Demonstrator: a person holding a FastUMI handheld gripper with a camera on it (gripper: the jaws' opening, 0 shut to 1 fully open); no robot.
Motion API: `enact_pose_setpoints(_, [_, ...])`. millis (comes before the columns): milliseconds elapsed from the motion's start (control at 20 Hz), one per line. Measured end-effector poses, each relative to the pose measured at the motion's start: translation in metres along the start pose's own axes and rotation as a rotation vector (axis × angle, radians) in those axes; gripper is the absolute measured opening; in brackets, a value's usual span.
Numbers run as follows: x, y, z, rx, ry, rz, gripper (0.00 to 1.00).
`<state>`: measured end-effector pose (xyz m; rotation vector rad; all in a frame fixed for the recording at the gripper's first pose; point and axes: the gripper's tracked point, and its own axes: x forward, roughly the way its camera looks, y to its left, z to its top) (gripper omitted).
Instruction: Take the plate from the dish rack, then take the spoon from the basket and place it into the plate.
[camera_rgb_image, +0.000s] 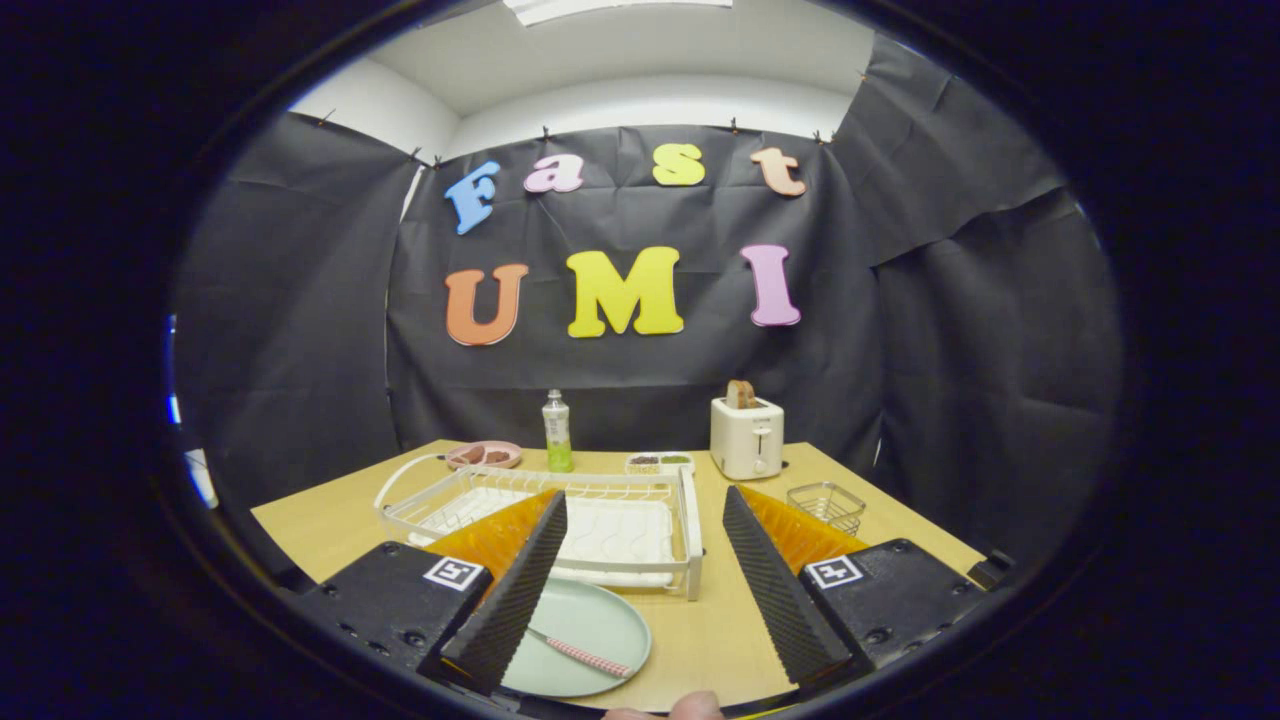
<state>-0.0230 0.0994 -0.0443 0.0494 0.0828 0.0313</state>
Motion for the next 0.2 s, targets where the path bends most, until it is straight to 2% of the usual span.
enact_pose_setpoints(200, [-0.0120, -0.0010, 0.0078, -0.009, -0.038, -0.038, 1.00])
